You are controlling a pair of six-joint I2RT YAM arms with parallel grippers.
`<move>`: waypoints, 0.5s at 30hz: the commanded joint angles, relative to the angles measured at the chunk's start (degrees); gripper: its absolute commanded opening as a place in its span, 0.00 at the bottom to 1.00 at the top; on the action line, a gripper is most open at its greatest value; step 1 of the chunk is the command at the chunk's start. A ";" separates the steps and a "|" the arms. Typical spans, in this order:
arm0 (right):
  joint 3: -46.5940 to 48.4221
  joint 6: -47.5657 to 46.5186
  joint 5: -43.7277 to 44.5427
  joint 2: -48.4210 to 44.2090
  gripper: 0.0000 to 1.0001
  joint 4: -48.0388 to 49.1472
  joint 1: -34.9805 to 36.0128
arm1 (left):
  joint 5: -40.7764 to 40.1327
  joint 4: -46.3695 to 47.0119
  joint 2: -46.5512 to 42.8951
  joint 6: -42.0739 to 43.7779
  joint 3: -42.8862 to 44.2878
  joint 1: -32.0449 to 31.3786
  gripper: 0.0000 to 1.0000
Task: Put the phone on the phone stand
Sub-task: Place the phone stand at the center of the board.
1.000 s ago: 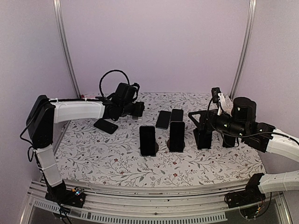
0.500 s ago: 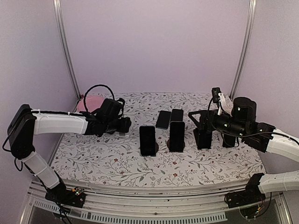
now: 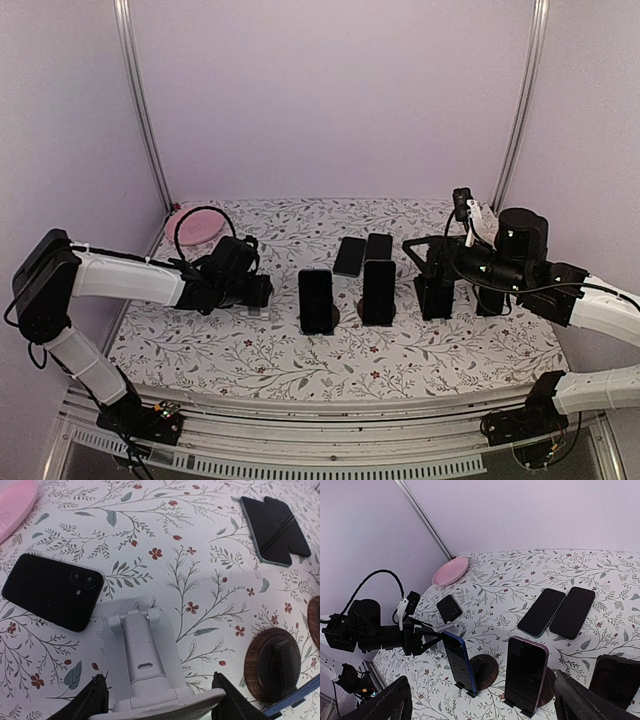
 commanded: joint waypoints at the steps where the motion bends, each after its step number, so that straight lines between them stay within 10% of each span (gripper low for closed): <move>1: -0.31 0.71 0.21 -0.04 0.99 0.86 -0.32 | -1.17 4.19 -0.20 -1.83 -0.79 -0.83 0.43; 15: -0.49 1.50 0.29 0.00 0.99 0.28 -0.32 | -1.61 4.99 2.25 -3.47 -1.48 -2.30 0.56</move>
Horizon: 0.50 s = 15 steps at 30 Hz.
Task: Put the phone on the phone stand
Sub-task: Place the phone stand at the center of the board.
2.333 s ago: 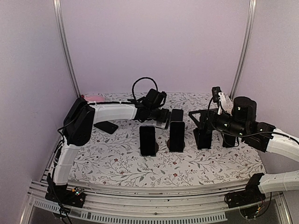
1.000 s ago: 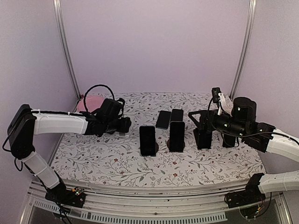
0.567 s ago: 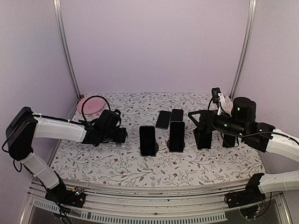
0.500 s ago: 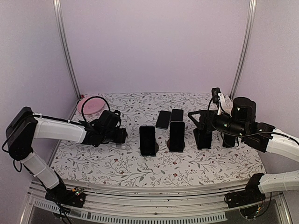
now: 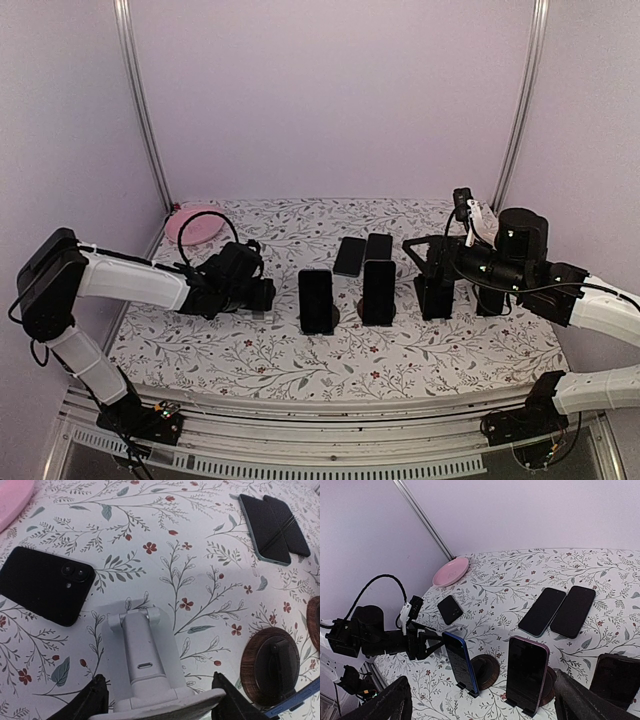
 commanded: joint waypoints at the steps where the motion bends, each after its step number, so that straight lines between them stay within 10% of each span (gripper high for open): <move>1: -0.52 0.89 0.29 0.08 0.99 0.28 -0.32 | -1.07 2.52 0.77 -1.17 -0.51 -1.01 0.56; 15: -0.26 1.02 0.25 0.42 0.99 0.01 -0.32 | -1.10 2.61 1.61 -2.50 -0.78 -1.77 0.64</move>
